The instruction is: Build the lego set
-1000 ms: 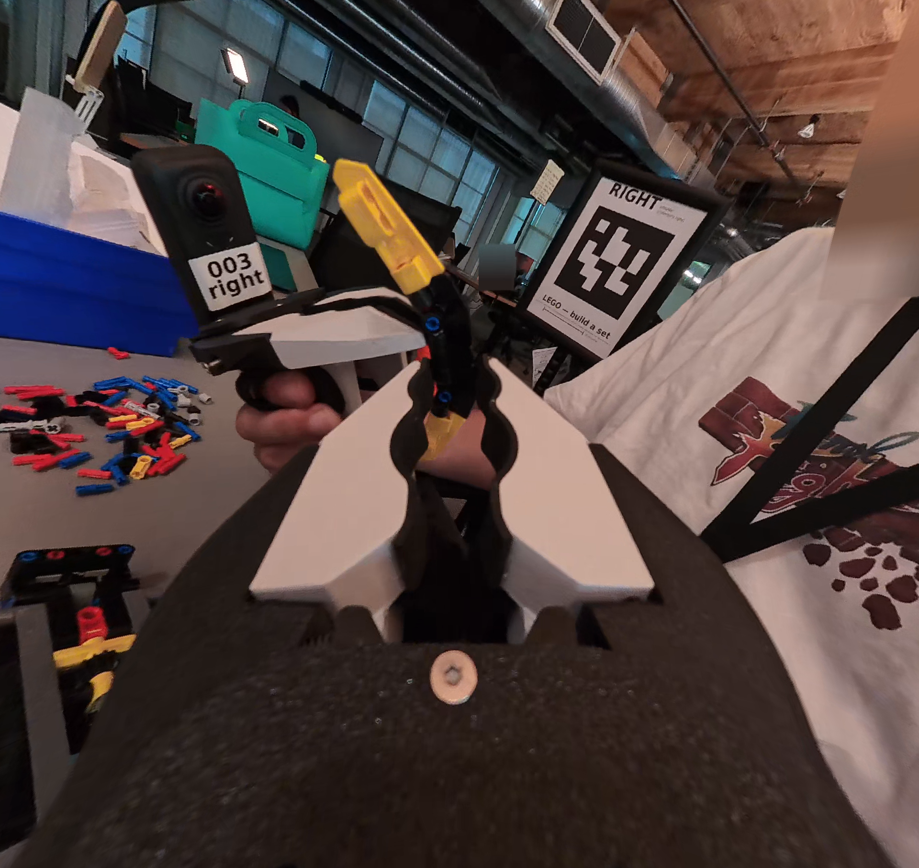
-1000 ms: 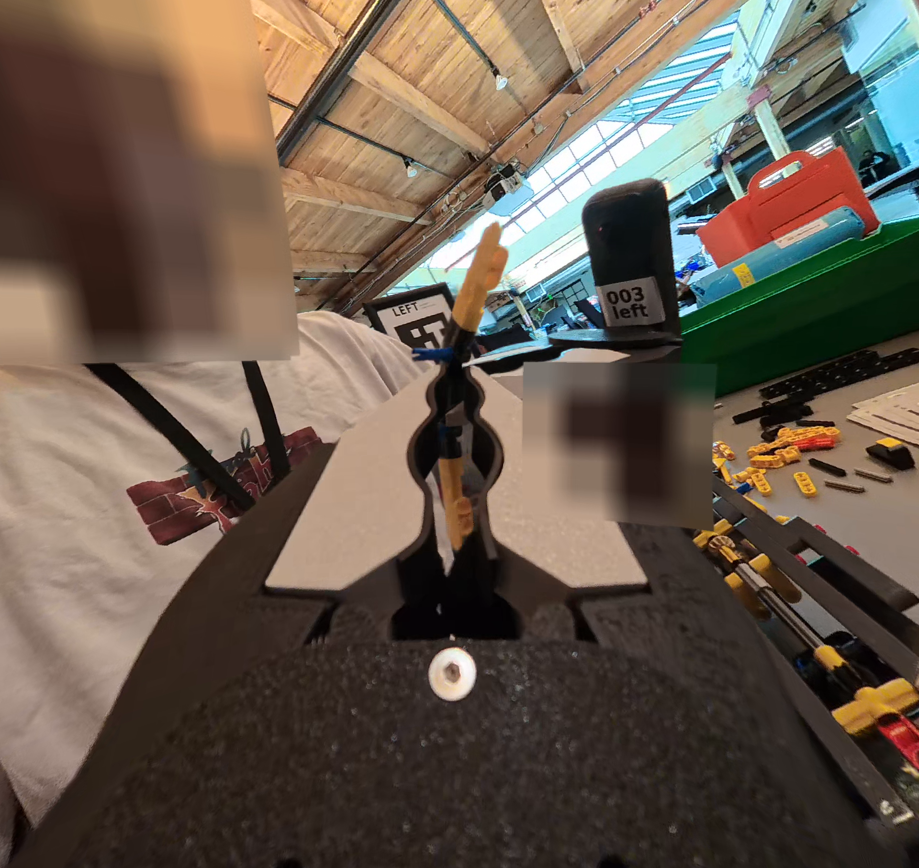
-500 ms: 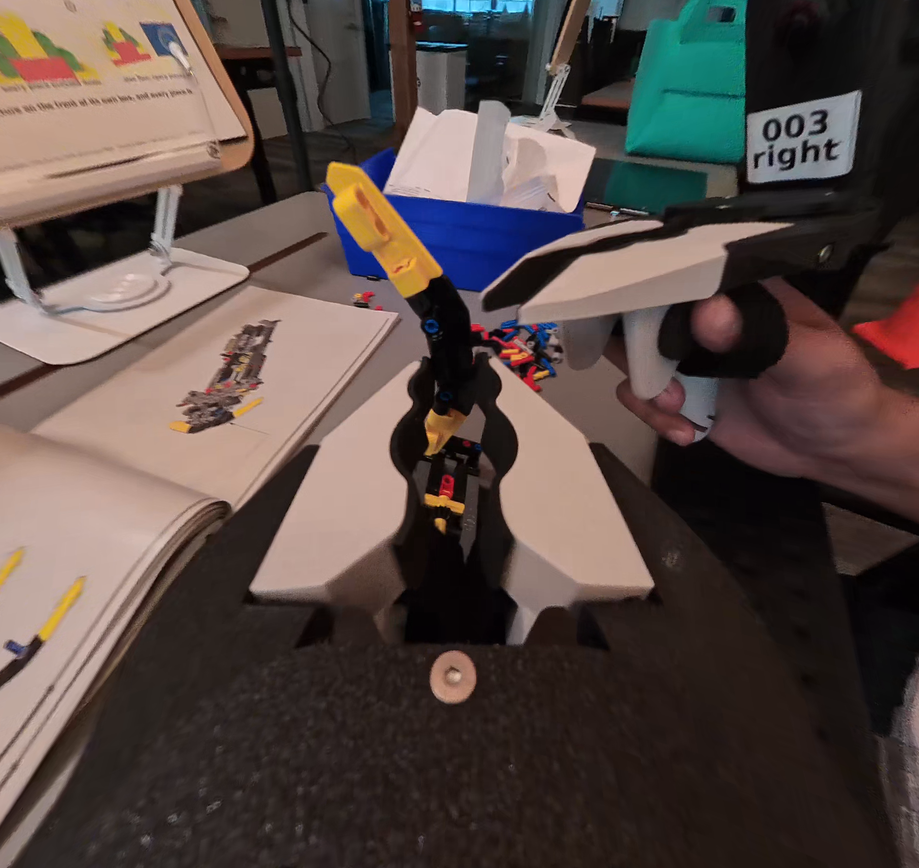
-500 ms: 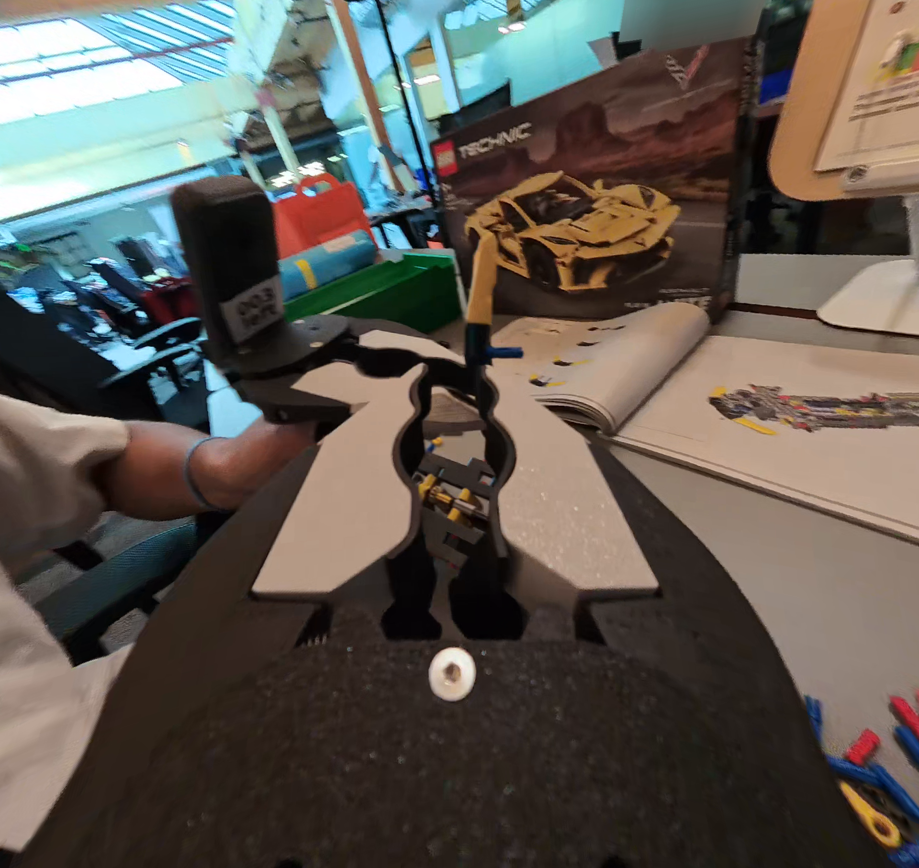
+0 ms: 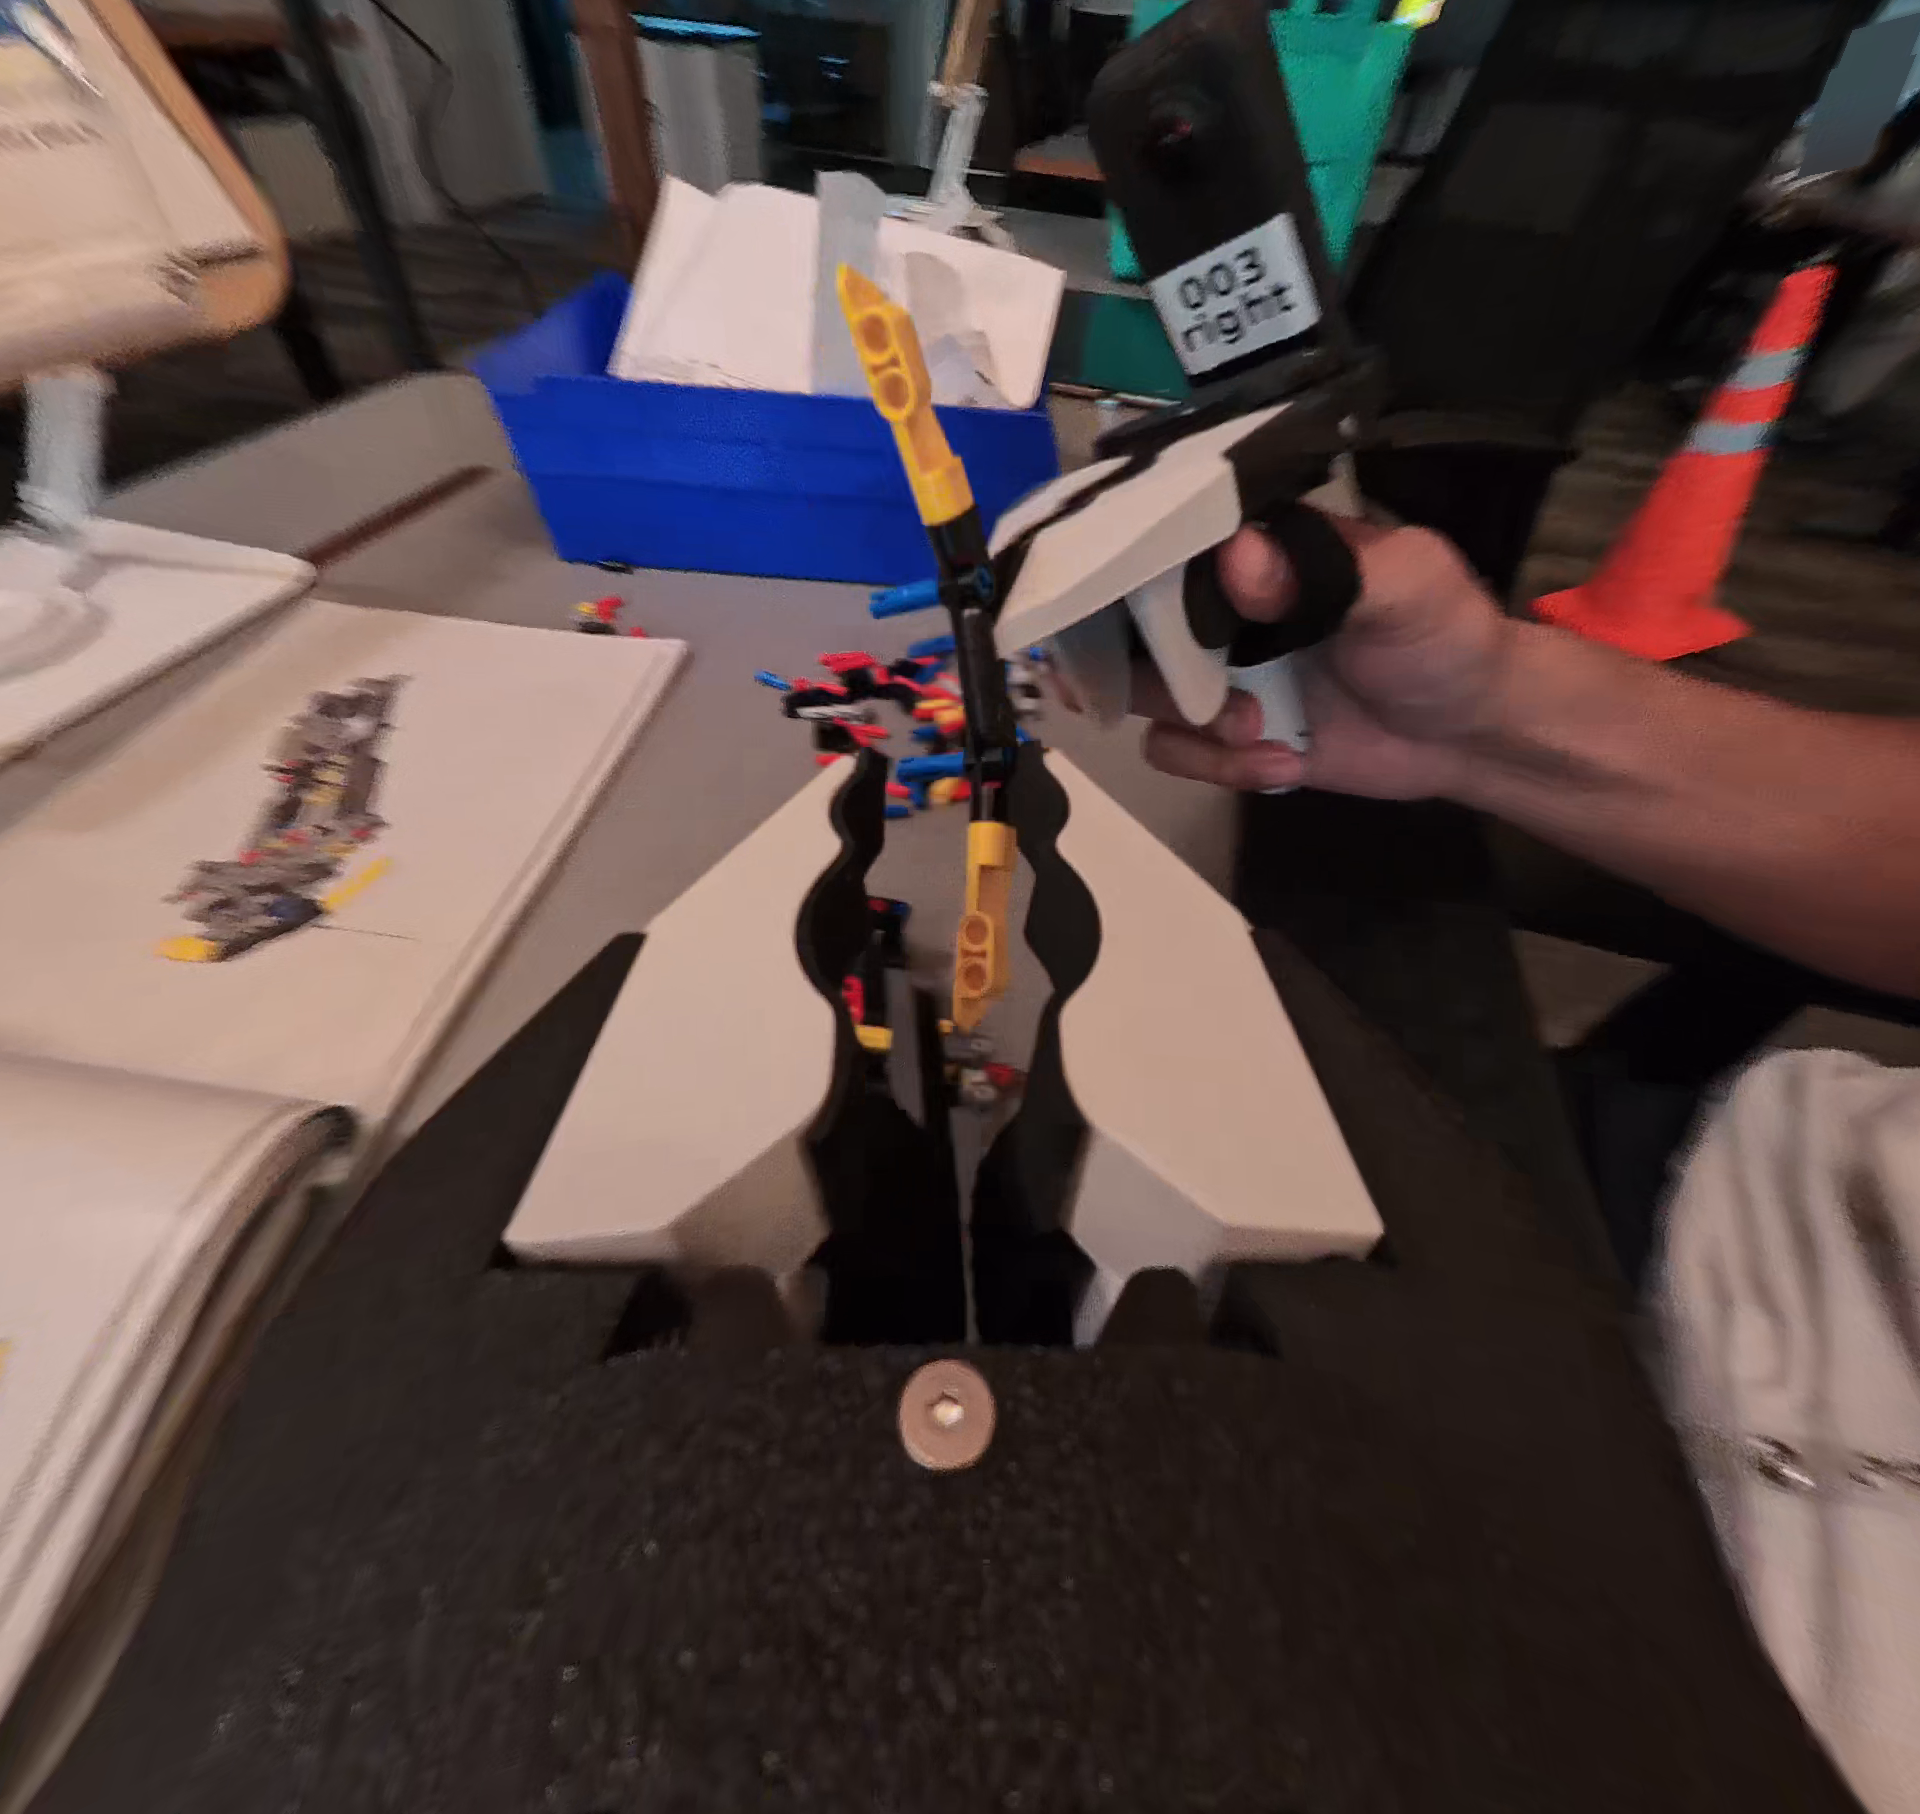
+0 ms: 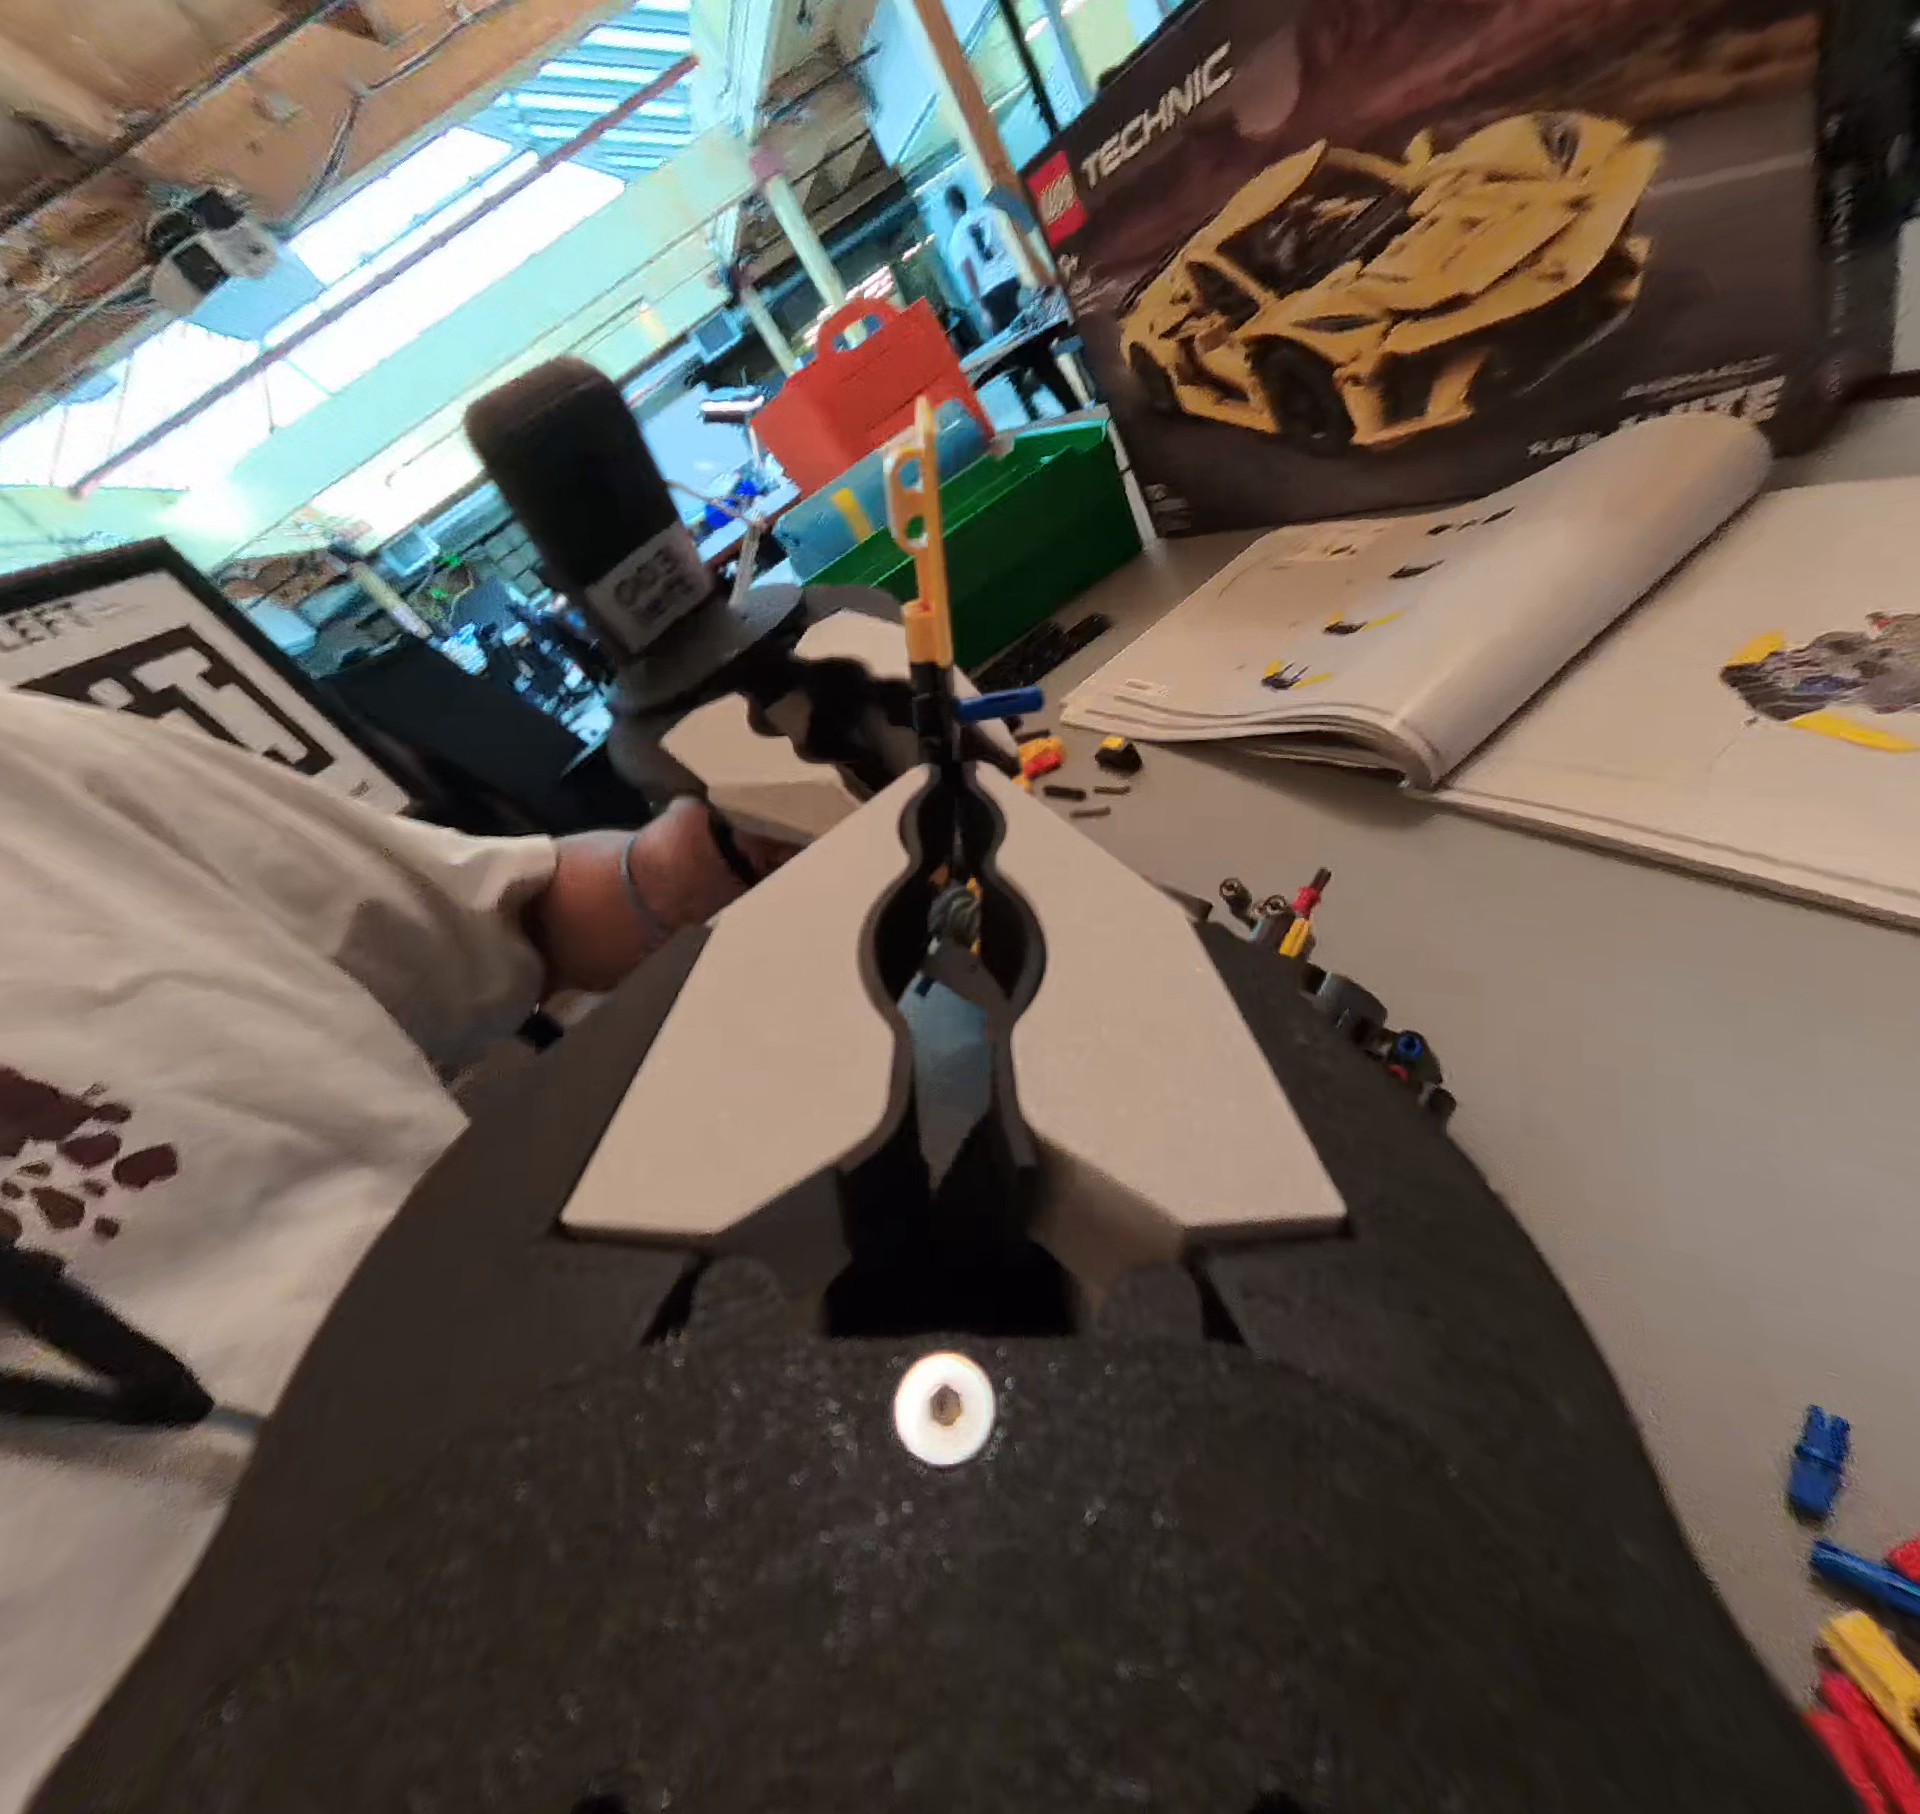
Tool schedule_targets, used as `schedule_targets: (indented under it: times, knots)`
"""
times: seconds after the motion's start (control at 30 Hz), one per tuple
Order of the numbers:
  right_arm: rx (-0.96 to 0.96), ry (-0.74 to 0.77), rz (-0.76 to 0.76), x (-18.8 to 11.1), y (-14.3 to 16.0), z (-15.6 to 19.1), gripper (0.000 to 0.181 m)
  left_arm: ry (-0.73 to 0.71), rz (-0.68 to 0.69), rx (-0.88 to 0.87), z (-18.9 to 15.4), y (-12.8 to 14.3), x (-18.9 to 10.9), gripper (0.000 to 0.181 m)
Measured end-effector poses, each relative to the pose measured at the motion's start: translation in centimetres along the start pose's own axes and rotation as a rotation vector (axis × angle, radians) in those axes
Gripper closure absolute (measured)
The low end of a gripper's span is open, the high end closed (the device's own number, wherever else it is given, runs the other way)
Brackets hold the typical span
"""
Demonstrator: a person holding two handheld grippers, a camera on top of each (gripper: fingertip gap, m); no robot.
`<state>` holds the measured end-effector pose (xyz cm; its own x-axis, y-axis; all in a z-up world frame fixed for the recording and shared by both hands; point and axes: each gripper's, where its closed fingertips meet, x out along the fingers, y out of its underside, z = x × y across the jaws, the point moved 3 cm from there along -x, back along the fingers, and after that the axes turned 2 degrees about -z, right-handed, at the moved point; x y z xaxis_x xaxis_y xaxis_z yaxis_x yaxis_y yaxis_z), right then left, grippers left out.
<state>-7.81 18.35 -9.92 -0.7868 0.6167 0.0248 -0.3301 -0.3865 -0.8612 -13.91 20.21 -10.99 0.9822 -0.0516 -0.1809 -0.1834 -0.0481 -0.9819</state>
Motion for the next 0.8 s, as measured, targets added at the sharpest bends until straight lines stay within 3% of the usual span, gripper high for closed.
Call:
schedule_targets:
  times: [0.07,0.2,0.27,0.47,0.53,0.63,0.73,0.8]
  knots:
    - [-0.007,-0.103,0.042,-0.2,0.6,0.4,0.181,0.146,0.014,-0.119,-0.7,0.2,0.1,0.159]
    - [-0.035,-0.113,0.215,-0.3,2.2,-0.1,0.181,0.324,0.060,-0.270,-2.0,1.1,0.4,0.163]
    - [-0.031,-0.158,0.260,-0.2,2.3,0.4,0.181,0.322,0.063,-0.271,-2.2,1.3,0.7,0.175]
    - [0.068,-0.141,0.174,-0.8,2.0,-1.2,0.181,0.174,0.089,-0.374,-1.8,1.4,2.3,0.175]
    - [0.170,-0.193,0.196,-1.5,2.6,-1.6,0.181,0.192,0.151,-0.316,-2.4,2.0,2.7,0.173]
    - [0.273,-0.150,0.219,-2.9,3.0,-4.0,0.181,0.145,0.293,-0.063,-1.0,3.2,2.4,0.136]
    - [0.413,-0.133,0.284,-3.7,3.7,-6.2,0.181,0.050,0.394,0.195,2.9,3.4,2.2,0.142]
    - [0.481,-0.166,0.330,-3.6,4.0,-6.7,0.181,0.073,0.398,0.272,5.1,3.4,2.6,0.138]
